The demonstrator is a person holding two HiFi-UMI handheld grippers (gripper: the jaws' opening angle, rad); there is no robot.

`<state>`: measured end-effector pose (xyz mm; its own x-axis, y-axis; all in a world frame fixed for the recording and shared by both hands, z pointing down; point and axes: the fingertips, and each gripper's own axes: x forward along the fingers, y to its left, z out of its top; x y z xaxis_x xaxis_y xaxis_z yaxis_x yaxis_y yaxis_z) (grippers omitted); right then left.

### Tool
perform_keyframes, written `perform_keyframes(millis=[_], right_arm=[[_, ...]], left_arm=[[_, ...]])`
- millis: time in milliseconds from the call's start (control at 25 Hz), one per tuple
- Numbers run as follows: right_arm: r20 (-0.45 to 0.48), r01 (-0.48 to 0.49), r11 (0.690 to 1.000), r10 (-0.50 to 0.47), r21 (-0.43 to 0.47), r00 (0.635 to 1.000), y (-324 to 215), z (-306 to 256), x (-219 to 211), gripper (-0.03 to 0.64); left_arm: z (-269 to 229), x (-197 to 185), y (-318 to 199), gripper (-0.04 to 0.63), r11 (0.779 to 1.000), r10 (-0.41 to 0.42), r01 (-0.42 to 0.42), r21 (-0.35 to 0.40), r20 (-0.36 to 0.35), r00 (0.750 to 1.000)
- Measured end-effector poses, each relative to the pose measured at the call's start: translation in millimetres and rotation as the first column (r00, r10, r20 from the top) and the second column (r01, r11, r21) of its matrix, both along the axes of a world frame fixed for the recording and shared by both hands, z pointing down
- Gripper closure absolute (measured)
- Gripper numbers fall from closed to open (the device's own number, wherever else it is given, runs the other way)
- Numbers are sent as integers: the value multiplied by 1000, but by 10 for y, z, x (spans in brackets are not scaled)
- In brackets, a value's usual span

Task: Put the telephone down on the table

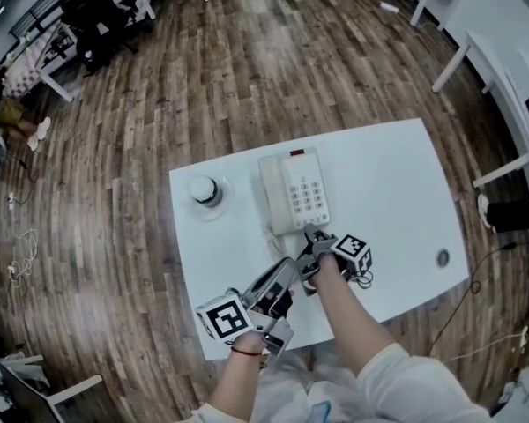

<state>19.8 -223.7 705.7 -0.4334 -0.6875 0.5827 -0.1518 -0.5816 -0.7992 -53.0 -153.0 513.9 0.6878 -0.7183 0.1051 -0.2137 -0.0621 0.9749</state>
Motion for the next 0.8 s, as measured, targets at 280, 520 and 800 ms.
perform_keyframes(millis=[280, 520, 800], right_arm=[[2, 37, 998, -37, 45, 999, 29, -183, 45, 534], [-11, 103, 989, -102, 102, 995, 47, -383, 61, 555], [-65, 273, 938, -265, 215, 962, 127, -728, 18, 565]], left_arm=[[-24, 75, 7, 578, 1000, -3, 3, -7, -17, 1000], [-55, 146, 32, 578, 1000, -2, 2, -4, 2, 1000], [-77, 238, 53, 578, 1000, 10, -12, 21, 102, 995]])
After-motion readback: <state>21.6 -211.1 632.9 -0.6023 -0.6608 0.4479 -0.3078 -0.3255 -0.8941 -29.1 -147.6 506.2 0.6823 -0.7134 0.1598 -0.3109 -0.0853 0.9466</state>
